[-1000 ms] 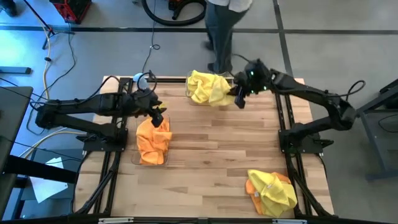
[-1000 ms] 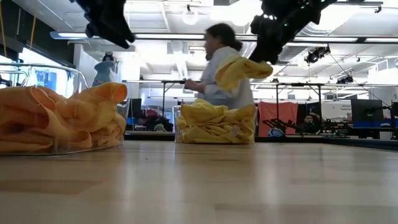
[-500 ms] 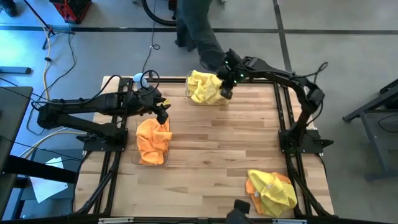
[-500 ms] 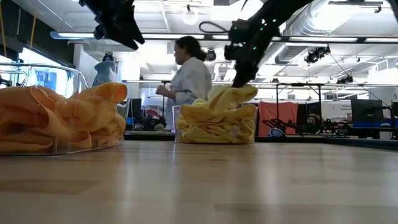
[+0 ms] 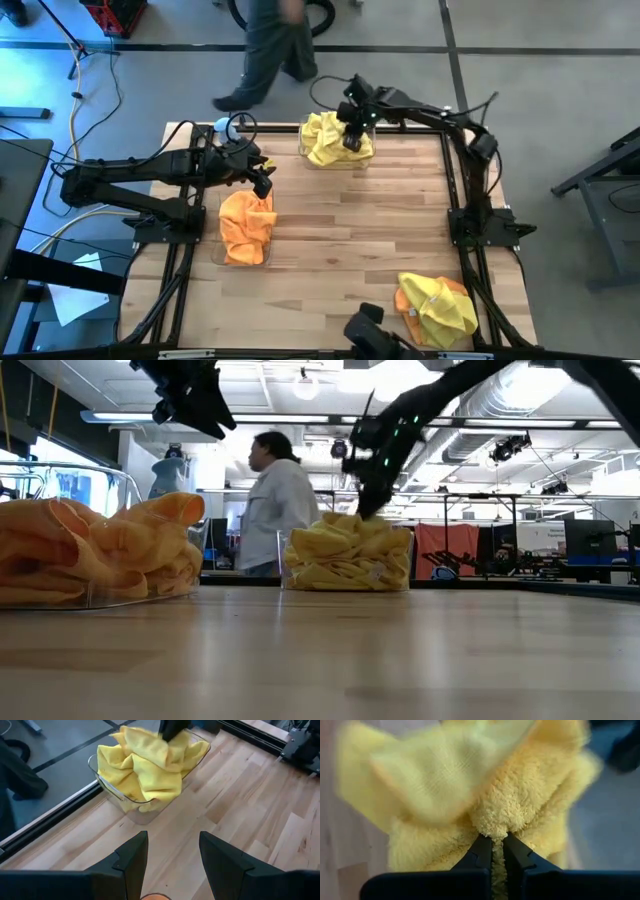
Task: Sort microfiber towel by color & place in baskets
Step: Put the yellow microfiber towel into the top transparent bin
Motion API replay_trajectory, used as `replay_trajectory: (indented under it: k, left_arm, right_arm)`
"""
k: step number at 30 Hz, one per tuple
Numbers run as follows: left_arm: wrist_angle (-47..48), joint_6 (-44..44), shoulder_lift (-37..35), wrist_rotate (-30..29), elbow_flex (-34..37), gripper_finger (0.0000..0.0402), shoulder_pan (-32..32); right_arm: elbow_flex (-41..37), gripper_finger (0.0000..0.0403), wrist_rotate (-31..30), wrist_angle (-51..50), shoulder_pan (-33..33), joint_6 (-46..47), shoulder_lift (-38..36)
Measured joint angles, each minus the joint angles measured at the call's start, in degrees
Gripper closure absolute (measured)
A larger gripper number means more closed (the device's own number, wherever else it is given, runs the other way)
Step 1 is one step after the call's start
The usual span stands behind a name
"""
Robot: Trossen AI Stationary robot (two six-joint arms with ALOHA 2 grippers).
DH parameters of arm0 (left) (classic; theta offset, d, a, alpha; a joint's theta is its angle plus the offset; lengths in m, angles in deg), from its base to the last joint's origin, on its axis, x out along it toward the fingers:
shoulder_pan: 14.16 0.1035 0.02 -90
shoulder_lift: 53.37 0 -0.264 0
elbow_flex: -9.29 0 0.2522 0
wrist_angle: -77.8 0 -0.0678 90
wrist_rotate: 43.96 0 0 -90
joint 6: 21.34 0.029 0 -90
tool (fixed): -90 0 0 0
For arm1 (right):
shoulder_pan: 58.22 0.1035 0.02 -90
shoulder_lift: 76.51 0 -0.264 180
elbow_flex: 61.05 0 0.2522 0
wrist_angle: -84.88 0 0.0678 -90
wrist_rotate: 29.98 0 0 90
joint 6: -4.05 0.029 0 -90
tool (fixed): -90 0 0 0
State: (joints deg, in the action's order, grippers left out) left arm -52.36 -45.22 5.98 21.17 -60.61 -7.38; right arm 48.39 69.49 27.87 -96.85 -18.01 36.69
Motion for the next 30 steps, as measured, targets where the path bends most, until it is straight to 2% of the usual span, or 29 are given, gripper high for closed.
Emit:
replay_trajectory:
  k: [9, 17, 23, 30]
  left_arm:
    - [0.02, -0.04, 0.00, 0.00, 0.00, 0.0234, 0.00]
    - [0.04, -0.06, 0.00, 0.02, 0.00, 0.0234, 0.00]
    - [0.07, -0.02, 0.00, 0.03, 0.00, 0.0234, 0.00]
    - [0.09, 0.35, 0.00, 0.02, 0.02, 0.0234, 0.00]
  right_arm:
    - [-0.04, 0.0384, -0.40, 1.37, 0.00, 2.20, 8.96]
    - [0.02, 0.0290, -0.27, 2.25, 0.02, 3.02, 9.63]
    - [-0.26, 0.0233, 0.07, -0.91, -0.46, 4.16, 5.91]
    - [-0.26, 0.0213, 0.21, -4.17, -1.03, 7.28, -2.09]
